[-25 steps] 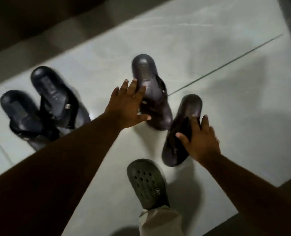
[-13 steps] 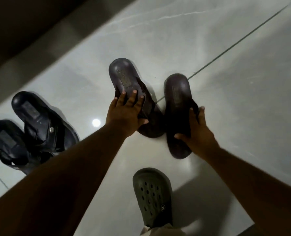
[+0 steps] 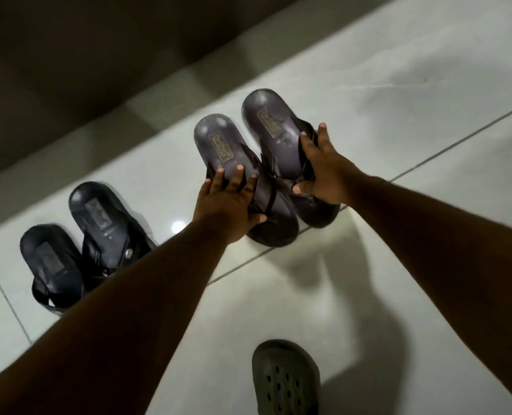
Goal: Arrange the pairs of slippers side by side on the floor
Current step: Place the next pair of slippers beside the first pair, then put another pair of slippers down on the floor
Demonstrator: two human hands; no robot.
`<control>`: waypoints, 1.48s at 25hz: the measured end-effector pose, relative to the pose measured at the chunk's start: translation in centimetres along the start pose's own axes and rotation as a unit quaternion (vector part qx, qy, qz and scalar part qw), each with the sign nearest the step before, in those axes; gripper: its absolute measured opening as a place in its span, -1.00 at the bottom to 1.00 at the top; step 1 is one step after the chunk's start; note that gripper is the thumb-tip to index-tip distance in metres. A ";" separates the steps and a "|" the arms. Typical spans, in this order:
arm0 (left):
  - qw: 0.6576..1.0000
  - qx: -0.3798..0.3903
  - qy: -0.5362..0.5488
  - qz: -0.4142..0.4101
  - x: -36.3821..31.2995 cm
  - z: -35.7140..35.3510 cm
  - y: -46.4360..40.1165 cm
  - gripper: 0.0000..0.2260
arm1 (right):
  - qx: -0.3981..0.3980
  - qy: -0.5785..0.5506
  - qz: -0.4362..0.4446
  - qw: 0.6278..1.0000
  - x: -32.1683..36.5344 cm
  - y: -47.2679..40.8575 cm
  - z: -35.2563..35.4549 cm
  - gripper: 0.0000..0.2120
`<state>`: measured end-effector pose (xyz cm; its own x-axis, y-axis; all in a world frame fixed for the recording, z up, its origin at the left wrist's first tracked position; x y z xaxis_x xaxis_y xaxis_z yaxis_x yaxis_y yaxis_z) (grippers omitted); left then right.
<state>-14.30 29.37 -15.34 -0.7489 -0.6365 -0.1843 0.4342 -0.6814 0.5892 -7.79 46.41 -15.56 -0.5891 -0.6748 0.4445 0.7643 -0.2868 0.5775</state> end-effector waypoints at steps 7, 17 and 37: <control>0.992 -0.111 0.056 -0.005 1.4 2.6 3.3 -0.16 | -0.076 0.038 0.018 0.996 4.0 2.6 0.7 0.00; 0.973 0.034 0.066 0.220 26.3 -3.0 22.2 -0.05 | 0.086 0.126 0.174 0.973 28.9 7.0 -14.9 -0.07; 0.989 -0.029 0.088 0.117 49.4 -15.3 35.8 -0.13 | 0.113 0.180 0.097 0.972 52.5 7.5 -38.6 -0.41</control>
<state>-28.13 -31.96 -15.40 -0.5288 -0.8284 -0.1847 0.6168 -0.5246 0.5868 -22.82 -17.42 -14.35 -0.2792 -0.9070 0.3152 0.7505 -0.0013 0.6609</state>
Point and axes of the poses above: each hand's wrist, its own y-axis away from the middle knuckle, its own z-axis out of the back of the hand, x = y × z, the point moved 9 cm from there along -y, towards the middle knuckle, and after that the axes turned 2 degrees about -x, right-handed, at the moved point
